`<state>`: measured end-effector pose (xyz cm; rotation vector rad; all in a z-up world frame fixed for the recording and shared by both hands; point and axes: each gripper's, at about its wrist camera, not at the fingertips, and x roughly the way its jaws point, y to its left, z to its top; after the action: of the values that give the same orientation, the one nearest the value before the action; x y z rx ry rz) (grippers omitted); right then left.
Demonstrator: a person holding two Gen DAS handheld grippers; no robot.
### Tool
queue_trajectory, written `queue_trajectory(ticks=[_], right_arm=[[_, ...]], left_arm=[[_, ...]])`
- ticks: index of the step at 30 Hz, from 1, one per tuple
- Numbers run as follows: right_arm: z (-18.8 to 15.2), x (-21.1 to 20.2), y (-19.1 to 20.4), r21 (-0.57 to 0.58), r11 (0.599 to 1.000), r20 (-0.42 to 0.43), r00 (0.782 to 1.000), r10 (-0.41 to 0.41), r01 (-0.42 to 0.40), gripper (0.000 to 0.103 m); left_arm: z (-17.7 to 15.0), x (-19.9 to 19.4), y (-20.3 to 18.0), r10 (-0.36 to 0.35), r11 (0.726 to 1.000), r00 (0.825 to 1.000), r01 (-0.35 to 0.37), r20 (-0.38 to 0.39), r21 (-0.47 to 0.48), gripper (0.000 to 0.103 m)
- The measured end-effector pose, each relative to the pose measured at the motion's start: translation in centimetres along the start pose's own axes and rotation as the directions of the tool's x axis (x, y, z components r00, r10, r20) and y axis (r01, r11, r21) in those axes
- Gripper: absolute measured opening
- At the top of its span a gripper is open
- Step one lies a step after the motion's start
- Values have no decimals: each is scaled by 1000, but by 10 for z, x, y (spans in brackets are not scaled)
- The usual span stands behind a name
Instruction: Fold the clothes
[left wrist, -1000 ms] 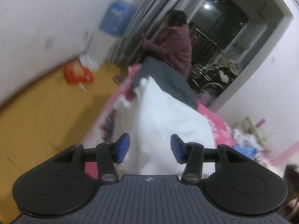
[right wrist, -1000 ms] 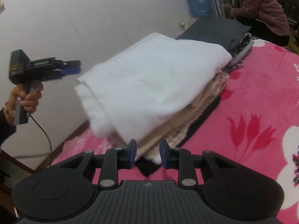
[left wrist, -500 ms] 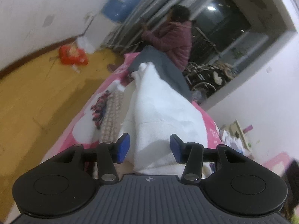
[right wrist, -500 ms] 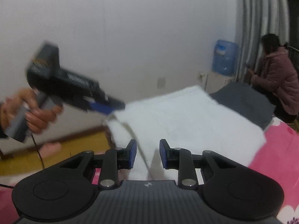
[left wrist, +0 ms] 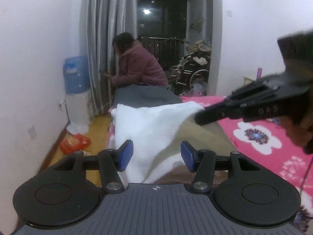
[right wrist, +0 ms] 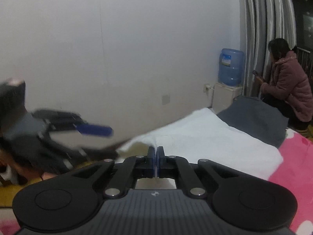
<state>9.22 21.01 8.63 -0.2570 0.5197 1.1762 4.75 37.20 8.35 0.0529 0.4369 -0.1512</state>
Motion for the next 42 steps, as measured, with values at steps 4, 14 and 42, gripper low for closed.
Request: queue_trajectory(ticks=[4,14,42], right_arm=[[4,2,-5,22,1000,12,1000,11,-12,3],[6,-4,-17,55,990,19,992,128,-129,3],[-93,-31,-53,-28,998,-187,981,-60,56,33]], left_arm=[[-2,16,-8,56,996,998,-55,-17,66,52],[4,-22,11,148,989,984,-147,100,-18,0],[9,-11,10,89,981,995,-81,36,-174,24]])
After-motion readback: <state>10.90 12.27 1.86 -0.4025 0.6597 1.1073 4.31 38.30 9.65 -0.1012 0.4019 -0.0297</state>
